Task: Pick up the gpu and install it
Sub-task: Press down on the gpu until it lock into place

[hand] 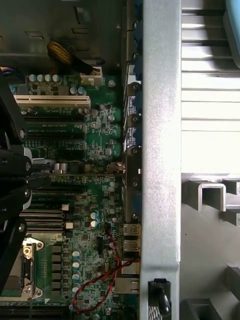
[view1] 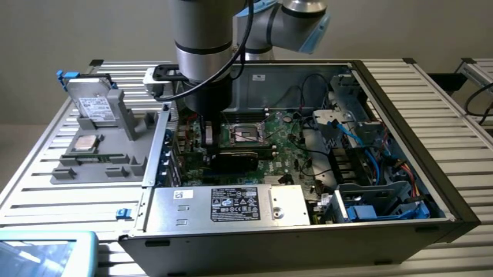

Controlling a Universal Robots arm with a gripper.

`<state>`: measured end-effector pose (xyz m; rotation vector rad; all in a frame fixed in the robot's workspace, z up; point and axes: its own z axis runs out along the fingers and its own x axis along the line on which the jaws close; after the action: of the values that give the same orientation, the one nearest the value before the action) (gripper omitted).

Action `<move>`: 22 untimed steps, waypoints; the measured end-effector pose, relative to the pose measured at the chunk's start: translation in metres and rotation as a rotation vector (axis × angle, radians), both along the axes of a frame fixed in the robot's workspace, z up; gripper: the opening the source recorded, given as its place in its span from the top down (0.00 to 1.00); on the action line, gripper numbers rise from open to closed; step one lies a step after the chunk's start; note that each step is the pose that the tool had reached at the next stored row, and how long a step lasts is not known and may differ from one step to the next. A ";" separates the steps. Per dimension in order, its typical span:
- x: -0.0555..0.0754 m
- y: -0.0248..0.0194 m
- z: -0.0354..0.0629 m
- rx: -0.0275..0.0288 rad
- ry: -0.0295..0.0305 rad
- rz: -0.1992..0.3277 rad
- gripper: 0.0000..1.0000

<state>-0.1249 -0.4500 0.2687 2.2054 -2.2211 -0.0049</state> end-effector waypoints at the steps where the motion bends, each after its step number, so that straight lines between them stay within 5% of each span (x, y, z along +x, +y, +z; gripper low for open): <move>1: 0.000 0.0004 -0.0005 0.0002 -0.0001 0.000 0.88; 22: -0.002 0.0006 -0.0002 0.0025 -0.0008 -0.002 0.88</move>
<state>-0.1269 -0.4494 0.2684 2.2047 -2.2252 -0.0068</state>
